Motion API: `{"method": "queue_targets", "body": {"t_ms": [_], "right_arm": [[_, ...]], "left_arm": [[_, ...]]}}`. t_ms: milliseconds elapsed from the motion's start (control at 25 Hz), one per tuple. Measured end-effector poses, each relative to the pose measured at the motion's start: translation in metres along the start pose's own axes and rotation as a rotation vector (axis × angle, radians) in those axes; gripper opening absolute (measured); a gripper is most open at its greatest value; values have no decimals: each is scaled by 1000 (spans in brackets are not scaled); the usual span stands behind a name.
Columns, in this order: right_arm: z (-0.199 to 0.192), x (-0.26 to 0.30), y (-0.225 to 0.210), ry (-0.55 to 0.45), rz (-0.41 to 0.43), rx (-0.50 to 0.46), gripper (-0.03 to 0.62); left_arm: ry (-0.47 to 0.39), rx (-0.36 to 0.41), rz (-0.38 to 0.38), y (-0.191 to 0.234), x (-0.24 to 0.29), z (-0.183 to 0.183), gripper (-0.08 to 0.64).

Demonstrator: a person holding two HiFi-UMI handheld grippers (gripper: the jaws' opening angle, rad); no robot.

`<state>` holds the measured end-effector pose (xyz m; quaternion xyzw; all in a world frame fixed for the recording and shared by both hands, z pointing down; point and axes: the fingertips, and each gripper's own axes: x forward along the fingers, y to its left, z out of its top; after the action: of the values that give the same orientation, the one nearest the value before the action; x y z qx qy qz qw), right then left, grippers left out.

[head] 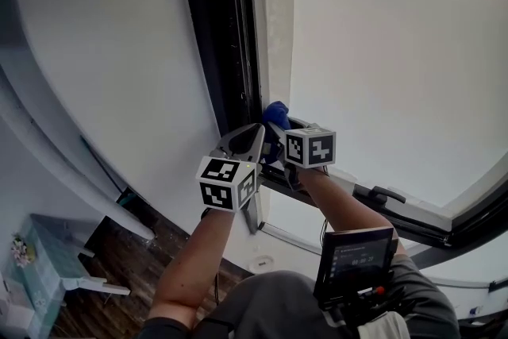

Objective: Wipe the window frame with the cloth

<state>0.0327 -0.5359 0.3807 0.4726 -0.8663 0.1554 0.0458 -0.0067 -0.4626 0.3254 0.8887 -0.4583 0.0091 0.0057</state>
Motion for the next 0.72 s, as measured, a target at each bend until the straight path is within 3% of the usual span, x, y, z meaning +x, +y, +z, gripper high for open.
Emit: {"method": "queue_targets", "body": {"t_ms": [720], "right_arm": [[117, -22, 30, -117, 82, -74, 170]], "left_arm": [[-83, 97, 40, -2, 1, 115, 9]]}}
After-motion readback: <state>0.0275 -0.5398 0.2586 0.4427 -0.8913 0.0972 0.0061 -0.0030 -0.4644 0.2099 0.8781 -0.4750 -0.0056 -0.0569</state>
